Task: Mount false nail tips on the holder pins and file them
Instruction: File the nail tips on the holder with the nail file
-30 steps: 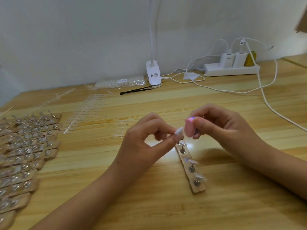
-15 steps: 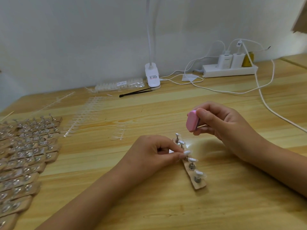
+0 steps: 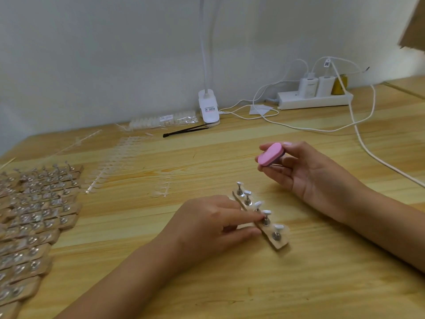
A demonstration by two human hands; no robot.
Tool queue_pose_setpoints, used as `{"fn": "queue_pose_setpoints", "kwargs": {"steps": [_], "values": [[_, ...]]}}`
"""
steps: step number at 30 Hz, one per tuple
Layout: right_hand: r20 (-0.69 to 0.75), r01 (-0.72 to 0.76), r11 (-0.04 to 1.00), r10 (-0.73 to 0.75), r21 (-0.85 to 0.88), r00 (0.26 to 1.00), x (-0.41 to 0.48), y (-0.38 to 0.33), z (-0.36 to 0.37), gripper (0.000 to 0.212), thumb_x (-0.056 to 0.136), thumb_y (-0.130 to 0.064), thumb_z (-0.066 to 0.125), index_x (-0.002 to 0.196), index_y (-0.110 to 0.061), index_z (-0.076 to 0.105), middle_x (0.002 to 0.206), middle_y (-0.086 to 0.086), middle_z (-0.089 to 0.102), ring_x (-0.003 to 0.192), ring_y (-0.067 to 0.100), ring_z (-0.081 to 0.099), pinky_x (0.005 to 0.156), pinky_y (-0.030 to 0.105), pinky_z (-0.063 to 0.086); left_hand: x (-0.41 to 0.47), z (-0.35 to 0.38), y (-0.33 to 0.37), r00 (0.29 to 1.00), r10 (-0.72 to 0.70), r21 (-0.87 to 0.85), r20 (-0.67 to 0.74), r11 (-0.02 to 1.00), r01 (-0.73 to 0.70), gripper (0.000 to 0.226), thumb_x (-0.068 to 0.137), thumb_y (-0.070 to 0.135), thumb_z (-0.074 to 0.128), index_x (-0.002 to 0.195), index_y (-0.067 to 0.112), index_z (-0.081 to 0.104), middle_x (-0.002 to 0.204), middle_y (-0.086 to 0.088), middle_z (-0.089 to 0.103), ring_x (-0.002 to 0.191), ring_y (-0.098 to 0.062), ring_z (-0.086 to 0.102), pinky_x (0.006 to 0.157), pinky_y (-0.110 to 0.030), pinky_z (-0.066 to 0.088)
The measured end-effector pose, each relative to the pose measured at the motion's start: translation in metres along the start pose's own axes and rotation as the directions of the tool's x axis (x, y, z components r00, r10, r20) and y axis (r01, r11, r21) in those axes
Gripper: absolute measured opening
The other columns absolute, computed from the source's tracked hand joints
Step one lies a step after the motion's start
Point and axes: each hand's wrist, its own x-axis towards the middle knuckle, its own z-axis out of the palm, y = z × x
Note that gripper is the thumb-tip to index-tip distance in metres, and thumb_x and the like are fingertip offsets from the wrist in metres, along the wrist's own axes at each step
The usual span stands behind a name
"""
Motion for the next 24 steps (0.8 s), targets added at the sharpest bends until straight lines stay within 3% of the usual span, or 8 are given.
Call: {"fn": "queue_pose_setpoints", "kwargs": {"steps": [3, 7, 13, 19, 22, 24], "values": [[0.032, -0.062, 0.997, 0.061, 0.042, 0.998, 0.001, 0.000, -0.001, 0.034, 0.084, -0.031, 0.060, 0.105, -0.010, 0.076, 0.105, 0.015, 0.072, 0.095, 0.019, 0.070, 0.076, 0.021, 0.057, 0.001, -0.002, -0.005, 0.993, -0.118, -0.001, -0.027, 0.993, 0.118, 0.029, 0.086, 0.051, 0.061, 0.109, 0.037, 0.074, 0.060, 0.027, 0.038, 0.061, 0.009, 0.043, 0.054, -0.018, 0.039], [0.067, -0.130, 0.986, 0.123, 0.109, 0.990, 0.002, -0.001, -0.003, 0.031, 0.089, -0.030, 0.058, 0.106, -0.012, 0.076, 0.105, 0.014, 0.071, 0.092, 0.019, 0.071, 0.073, 0.021, 0.057, 0.004, 0.005, -0.005, 0.946, -0.311, -0.153, -0.091, 0.943, 0.295, 0.024, 0.080, 0.052, 0.070, 0.095, 0.036, 0.077, 0.054, 0.013, 0.042, 0.054, -0.006, 0.043, 0.059, -0.044, 0.048], [0.118, -0.170, 0.972, 0.152, 0.164, 0.981, 0.002, -0.002, -0.006, 0.034, 0.087, -0.030, 0.064, 0.113, -0.010, 0.073, 0.109, 0.015, 0.070, 0.096, 0.020, 0.070, 0.078, 0.024, 0.058, 0.004, 0.010, 0.002, 0.943, -0.293, -0.048, -0.159, 0.956, 0.288, 0.012, 0.084, 0.048, 0.067, 0.082, 0.036, 0.069, 0.056, 0.015, 0.040, 0.060, -0.001, 0.045, 0.054, -0.030, 0.044], [0.136, -0.192, 0.967, 0.171, 0.165, 0.976, 0.002, -0.003, -0.006, 0.038, 0.080, -0.030, 0.071, 0.112, -0.010, 0.074, 0.108, 0.013, 0.070, 0.094, 0.020, 0.069, 0.078, 0.026, 0.059, 0.005, 0.007, 0.008, 0.973, -0.087, 0.103, -0.215, 0.988, 0.111, 0.019, 0.086, 0.039, 0.059, 0.080, 0.026, 0.071, 0.058, 0.026, 0.027, 0.064, 0.003, 0.039, 0.050, -0.022, 0.042], [0.156, -0.205, 0.962, 0.178, 0.181, 0.972, 0.002, -0.003, -0.007, 0.037, 0.082, -0.030, 0.069, 0.113, -0.010, 0.073, 0.109, 0.013, 0.070, 0.095, 0.020, 0.069, 0.079, 0.026, 0.058, 0.002, 0.006, 0.007, 0.955, -0.097, 0.045, -0.281, 0.992, 0.114, 0.016, 0.085, 0.034, 0.061, 0.080, 0.022, 0.069, 0.062, 0.019, 0.037, 0.063, 0.001, 0.045, 0.052, -0.030, 0.047], [0.166, -0.212, 0.959, 0.182, 0.190, 0.969, 0.003, -0.004, -0.008, 0.038, 0.081, -0.029, 0.069, 0.114, -0.010, 0.073, 0.110, 0.014, 0.070, 0.096, 0.021, 0.069, 0.079, 0.027, 0.058, 0.001, 0.002, 0.008, 0.930, -0.169, -0.100, -0.328, 0.985, 0.144, 0.011, 0.084, 0.030, 0.063, 0.081, 0.020, 0.066, 0.065, 0.013, 0.044, 0.064, -0.005, 0.047, 0.055, -0.028, 0.045]]}}
